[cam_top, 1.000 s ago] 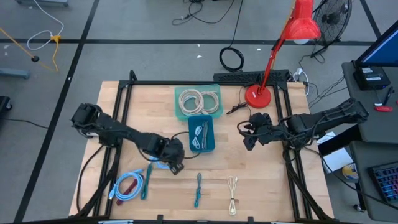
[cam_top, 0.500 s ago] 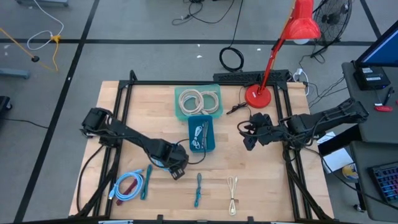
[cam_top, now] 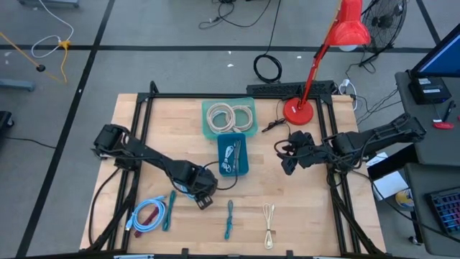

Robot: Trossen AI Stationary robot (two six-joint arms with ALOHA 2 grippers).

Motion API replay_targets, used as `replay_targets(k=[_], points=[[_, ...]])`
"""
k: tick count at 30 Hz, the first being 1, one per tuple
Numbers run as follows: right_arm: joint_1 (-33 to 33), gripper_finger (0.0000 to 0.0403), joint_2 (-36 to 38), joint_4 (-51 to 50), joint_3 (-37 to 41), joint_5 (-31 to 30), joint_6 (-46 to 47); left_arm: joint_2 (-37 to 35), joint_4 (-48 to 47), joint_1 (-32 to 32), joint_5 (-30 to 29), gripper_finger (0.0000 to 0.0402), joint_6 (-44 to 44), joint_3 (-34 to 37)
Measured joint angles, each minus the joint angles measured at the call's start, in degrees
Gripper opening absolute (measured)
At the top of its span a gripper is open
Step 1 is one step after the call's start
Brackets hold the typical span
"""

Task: Pick & Place USB Port
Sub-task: Put the top light blue HDMI cable into the green bin

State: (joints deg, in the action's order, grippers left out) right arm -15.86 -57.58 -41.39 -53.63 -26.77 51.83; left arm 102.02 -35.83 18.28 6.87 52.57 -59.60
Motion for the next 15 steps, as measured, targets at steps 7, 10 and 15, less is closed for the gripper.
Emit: replay_targets(k=[7,10,15], points=[[0.0,0.0175,0.0,0.0,0.0,0.1,0.2,-4.2,-0.5,0.0,0.1,0.0152,0.4,0.1],[0.0,0.0175,0.0,0.0,0.0,0.2,0.2,-5.4,-0.5,0.1,0.2,0.0152,1.1,0.1],[0.0,0.0174,0.0,0.1,0.0,0.8,0.2,-5.6,-0.3,1.4,-0.4,0.0152,3.0,0.1]])
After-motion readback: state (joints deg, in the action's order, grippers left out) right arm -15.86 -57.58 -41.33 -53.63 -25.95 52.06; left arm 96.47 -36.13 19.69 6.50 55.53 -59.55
